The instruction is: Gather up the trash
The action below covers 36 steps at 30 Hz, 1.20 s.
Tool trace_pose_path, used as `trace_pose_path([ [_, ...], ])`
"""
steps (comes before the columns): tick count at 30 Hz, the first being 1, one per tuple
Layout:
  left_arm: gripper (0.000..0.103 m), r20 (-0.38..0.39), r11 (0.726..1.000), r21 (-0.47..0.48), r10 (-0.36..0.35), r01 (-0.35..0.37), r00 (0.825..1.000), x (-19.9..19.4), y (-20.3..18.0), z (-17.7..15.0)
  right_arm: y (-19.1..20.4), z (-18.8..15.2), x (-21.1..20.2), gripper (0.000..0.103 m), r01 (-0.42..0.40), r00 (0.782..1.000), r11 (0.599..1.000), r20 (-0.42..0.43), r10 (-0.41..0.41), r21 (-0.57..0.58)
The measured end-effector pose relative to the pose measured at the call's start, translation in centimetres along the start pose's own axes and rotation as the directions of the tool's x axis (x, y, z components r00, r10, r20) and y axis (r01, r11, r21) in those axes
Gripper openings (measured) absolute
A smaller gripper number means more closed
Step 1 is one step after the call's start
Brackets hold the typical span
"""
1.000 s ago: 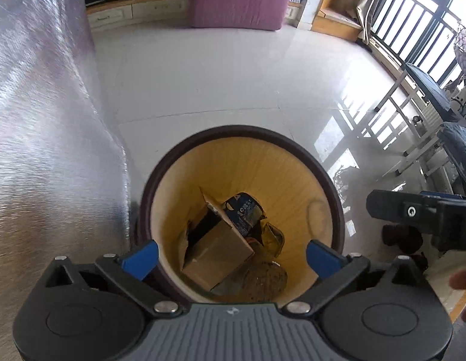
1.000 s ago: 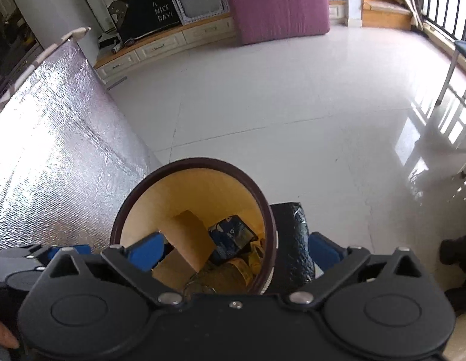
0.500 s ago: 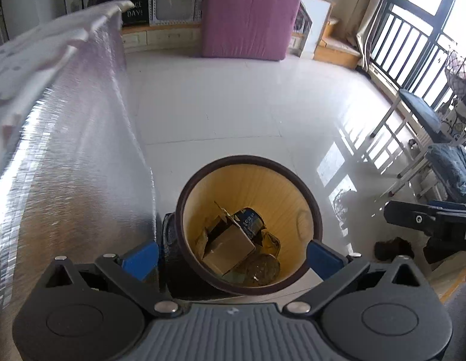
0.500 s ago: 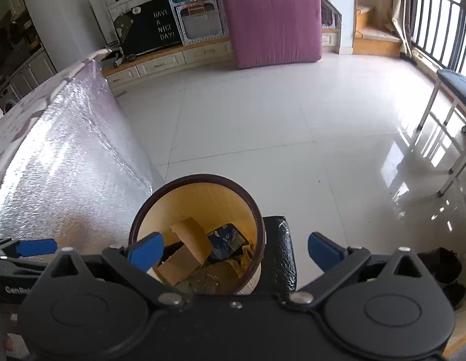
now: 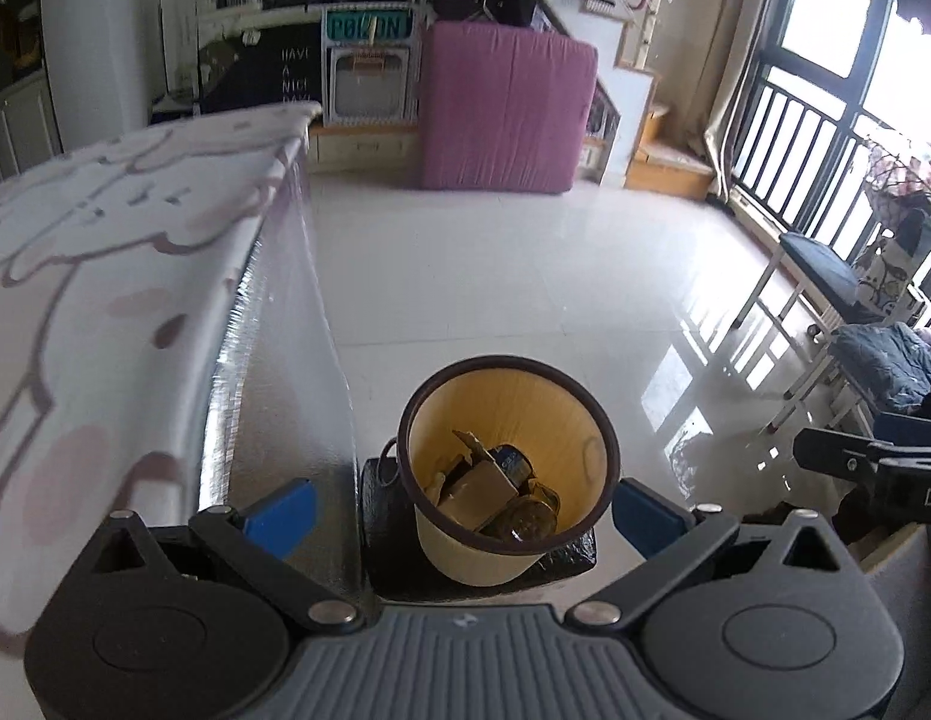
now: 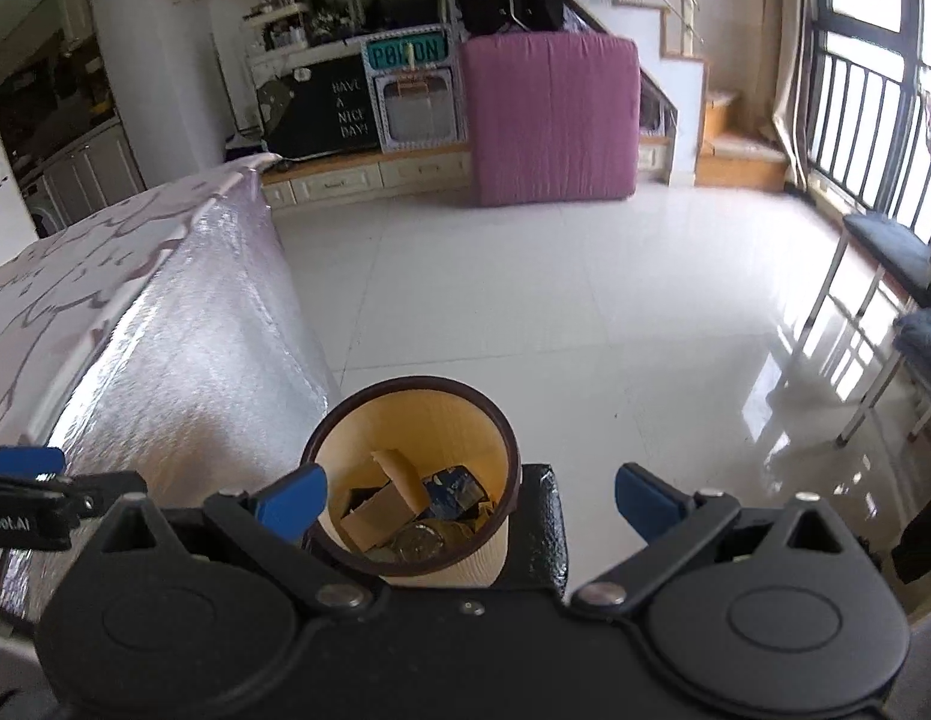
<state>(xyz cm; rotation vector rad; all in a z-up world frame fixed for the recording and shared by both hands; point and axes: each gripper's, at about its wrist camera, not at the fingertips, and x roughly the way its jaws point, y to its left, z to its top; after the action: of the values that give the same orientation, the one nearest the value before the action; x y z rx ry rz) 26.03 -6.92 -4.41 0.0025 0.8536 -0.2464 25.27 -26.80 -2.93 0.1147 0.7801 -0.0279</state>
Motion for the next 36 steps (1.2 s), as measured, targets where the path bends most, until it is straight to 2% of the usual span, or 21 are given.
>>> trace_pose_path([
  [8,0.103,0.106,1.000,0.023,0.013,-0.015,0.994,-4.9,-0.2,-3.0,1.1,-2.6,-5.5,0.103,-0.011,0.996,1.000,0.084,0.013,-0.025],
  [17,0.103,0.150,1.000,0.006,0.020,-0.022,0.989,-7.9,0.6,-7.0,2.0,-6.2,-9.9,0.103,0.019,0.987,0.999,0.160,-0.012,-0.045],
  [24,0.103,0.174,0.999,-0.025,0.049,-0.045,0.983,-9.4,1.4,-9.9,2.7,-9.3,-11.2,0.103,0.040,0.983,0.998,0.184,-0.029,-0.055],
  [36,0.103,0.210,0.998,0.008,0.065,-0.068,0.976,-10.8,0.5,-12.3,3.0,-11.7,-12.8,0.103,0.075,0.979,0.995,0.193,-0.062,-0.060],
])
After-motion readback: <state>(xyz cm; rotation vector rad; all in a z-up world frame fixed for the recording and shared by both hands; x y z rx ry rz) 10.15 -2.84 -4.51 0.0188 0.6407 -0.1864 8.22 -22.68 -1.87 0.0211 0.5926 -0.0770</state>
